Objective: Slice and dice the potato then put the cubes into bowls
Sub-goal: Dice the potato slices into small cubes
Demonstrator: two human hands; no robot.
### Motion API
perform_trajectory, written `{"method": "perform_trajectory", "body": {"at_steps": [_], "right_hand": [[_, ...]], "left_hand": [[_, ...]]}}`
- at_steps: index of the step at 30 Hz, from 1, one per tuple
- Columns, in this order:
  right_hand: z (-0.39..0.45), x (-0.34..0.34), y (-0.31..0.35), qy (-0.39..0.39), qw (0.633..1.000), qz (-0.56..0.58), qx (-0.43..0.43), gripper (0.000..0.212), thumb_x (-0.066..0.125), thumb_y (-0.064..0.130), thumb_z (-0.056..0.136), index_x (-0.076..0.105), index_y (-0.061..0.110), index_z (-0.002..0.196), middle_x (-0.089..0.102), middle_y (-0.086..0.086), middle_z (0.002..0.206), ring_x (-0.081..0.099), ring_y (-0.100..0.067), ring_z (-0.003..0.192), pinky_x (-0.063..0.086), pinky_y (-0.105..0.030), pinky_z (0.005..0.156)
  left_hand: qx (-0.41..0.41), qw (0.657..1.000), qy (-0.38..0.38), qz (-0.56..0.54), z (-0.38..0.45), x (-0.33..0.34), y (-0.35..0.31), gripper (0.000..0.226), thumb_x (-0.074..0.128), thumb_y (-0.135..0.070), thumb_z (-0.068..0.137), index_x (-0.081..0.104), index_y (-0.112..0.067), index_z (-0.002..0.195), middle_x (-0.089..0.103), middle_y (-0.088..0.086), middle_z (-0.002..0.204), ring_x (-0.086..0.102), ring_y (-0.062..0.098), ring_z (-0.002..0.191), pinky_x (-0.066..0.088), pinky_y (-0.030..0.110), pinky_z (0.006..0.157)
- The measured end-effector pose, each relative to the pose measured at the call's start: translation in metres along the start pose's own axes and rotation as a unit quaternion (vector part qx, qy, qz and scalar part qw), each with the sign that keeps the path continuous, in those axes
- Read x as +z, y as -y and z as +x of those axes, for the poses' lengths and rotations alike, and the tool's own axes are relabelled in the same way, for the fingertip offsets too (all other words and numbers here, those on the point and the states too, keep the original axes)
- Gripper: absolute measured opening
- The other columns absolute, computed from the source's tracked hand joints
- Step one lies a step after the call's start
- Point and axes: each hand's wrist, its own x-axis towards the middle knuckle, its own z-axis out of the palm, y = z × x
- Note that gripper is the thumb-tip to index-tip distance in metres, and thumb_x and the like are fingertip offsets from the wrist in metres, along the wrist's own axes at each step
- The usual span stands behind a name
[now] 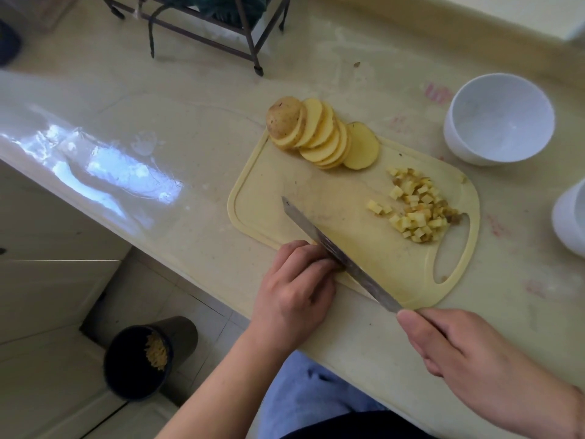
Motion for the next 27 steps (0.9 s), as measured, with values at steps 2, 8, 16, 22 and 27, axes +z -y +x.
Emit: {"method": "perform_trajectory", "body": {"at_steps": [2, 8, 16, 22, 27], "right_hand": [[-0.001, -0.005, 0.0, -0.002, 1.0, -0.003, 0.007, 0.072, 0.034, 0.081, 0.077, 0.039, 0.01, 0.068, 0.033, 0.004, 0.053, 0.032, -0.006, 0.05, 0.033, -0.038, 0.05], [-0.002, -0.012, 0.002, 0.011, 1.0, 0.015, 0.023, 0.071, 0.033, 0.083, 0.071, 0.041, 0.012, 0.065, 0.037, 0.004, 0.048, 0.032, -0.006, 0.045, 0.03, -0.021, 0.046], [0.0, -0.02, 0.011, 0.034, 0.998, 0.042, 0.039, 0.068, 0.035, 0.081, 0.067, 0.039, 0.014, 0.06, 0.036, 0.004, 0.046, 0.03, -0.005, 0.041, 0.028, -0.014, 0.041], [-0.002, -0.016, 0.005, 0.015, 1.0, 0.005, 0.016, 0.084, 0.033, 0.091, 0.069, 0.04, 0.008, 0.071, 0.033, 0.002, 0.05, 0.033, -0.005, 0.047, 0.03, -0.026, 0.047], [-0.008, -0.017, 0.003, 0.005, 1.0, -0.014, 0.022, 0.09, 0.028, 0.099, 0.06, 0.043, 0.011, 0.071, 0.037, 0.003, 0.047, 0.034, -0.006, 0.045, 0.031, -0.021, 0.047]], "left_hand": [[0.003, 1.0, -0.001, 0.009, -0.001, 0.0, 0.001, 0.011, 0.075, 0.007, 0.082, 0.077, 0.002, 0.092, 0.07, 0.014, 0.096, 0.064, 0.032, 0.095, 0.054, 0.036, 0.087], [0.003, 1.0, -0.011, 0.022, -0.002, 0.001, 0.002, 0.007, 0.079, 0.003, 0.084, 0.078, 0.002, 0.091, 0.07, 0.015, 0.094, 0.063, 0.029, 0.097, 0.055, 0.035, 0.087], [-0.023, 0.999, -0.03, 0.003, 0.015, 0.011, 0.001, 0.006, 0.077, 0.006, 0.086, 0.077, 0.003, 0.09, 0.07, 0.015, 0.094, 0.065, 0.032, 0.094, 0.054, 0.034, 0.086], [-0.019, 0.999, -0.034, 0.01, 0.011, 0.01, 0.002, 0.006, 0.075, 0.004, 0.086, 0.078, 0.002, 0.091, 0.072, 0.013, 0.095, 0.067, 0.032, 0.093, 0.056, 0.035, 0.084], [-0.022, 0.999, -0.027, 0.005, 0.013, 0.01, 0.001, 0.012, 0.075, 0.008, 0.083, 0.078, 0.002, 0.092, 0.072, 0.014, 0.096, 0.067, 0.033, 0.094, 0.056, 0.036, 0.082]]}}
